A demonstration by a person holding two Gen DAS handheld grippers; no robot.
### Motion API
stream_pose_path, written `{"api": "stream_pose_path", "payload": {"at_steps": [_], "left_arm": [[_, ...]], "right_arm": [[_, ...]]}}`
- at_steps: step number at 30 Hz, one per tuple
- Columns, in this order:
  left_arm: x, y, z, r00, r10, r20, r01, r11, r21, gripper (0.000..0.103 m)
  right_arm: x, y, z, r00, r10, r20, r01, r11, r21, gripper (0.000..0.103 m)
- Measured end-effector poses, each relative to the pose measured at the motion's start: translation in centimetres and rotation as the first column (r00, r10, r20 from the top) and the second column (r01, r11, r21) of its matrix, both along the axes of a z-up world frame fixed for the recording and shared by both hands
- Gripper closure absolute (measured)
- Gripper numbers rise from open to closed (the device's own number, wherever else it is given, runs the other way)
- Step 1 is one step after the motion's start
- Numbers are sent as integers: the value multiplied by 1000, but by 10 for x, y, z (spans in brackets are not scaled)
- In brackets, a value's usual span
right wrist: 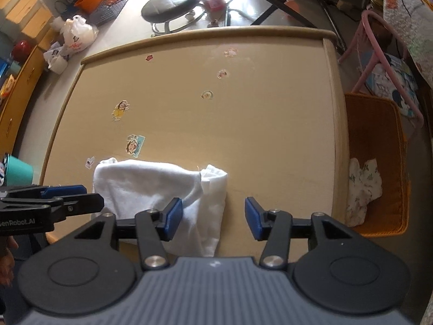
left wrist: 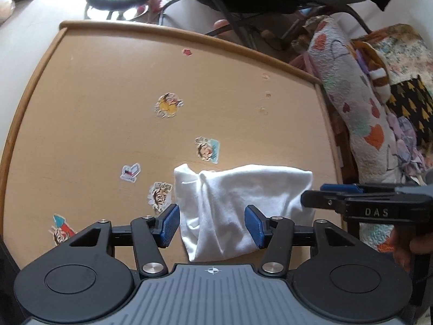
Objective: Fold clothes
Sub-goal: 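Open both grippers and press the folded bundle flat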
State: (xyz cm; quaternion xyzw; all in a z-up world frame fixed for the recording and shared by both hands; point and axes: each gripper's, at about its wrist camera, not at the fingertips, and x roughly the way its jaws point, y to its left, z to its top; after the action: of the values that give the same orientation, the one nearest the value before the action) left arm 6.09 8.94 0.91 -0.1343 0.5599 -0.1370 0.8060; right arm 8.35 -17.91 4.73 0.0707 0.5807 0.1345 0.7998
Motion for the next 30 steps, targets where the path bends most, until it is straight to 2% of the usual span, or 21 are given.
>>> {"api": "stream_pose_path", "payload": {"at_steps": [7,15,21,30], "left_arm": [[0,0,-7,999,44,-5,-44,998,37,48],[0,3,-20,996,82,-41,-81,996,25,47],[4,-1,-22,997,65,-39,-64,997,37,41],[9,-25,-20,998,32,-47,-24,986,164,37]], "right_arm": [[-1,3,-11,999,-39,3,39,999,-6,49],[1,9,-16,997,-72,-16,71,997,-11,48],[0,19,-17,997,-78,-17,77,995,-61,48],[-4,35,-18,999,-44,5,44,992,-122,48]]}}
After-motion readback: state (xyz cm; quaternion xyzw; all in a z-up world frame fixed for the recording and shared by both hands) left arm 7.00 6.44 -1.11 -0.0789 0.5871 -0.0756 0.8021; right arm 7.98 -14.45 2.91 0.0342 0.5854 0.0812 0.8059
